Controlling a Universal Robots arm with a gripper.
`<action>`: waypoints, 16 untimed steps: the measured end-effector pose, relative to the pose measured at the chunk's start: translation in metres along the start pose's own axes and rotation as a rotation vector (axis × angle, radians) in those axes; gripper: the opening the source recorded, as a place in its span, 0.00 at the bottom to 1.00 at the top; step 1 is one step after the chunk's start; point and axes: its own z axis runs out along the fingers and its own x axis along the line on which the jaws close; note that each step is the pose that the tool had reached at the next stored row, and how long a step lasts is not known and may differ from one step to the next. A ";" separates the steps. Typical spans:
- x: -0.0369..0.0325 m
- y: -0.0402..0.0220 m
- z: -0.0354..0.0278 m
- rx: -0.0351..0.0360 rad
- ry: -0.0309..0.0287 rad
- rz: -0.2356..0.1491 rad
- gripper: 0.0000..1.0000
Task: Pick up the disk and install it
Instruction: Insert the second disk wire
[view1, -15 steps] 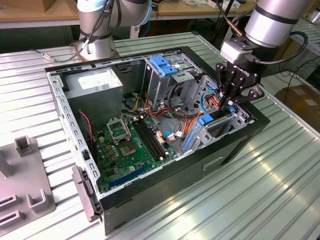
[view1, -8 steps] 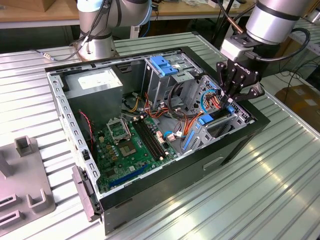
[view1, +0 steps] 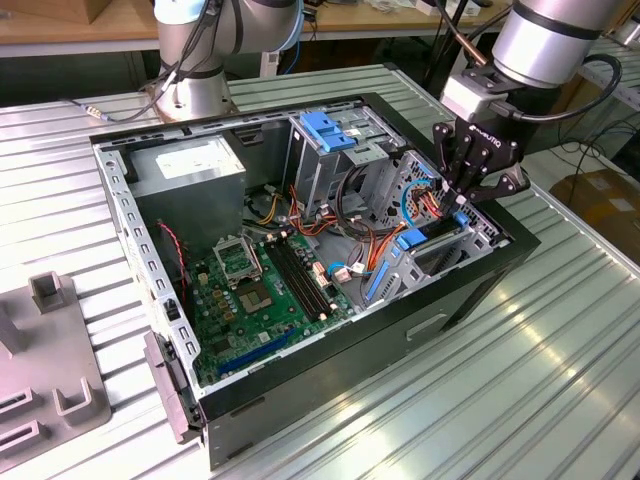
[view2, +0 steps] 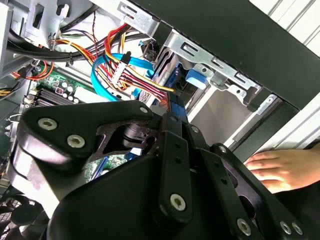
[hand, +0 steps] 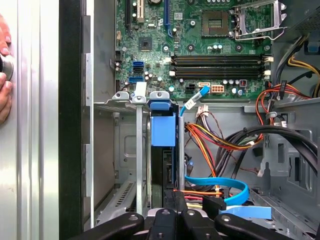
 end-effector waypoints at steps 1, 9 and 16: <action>0.0000 0.0000 0.0000 0.0000 0.0000 0.000 0.11; 0.0000 0.0021 -0.0001 0.0000 -0.0005 0.000 0.11; 0.0013 0.0035 -0.0238 0.0000 -0.0015 0.000 0.11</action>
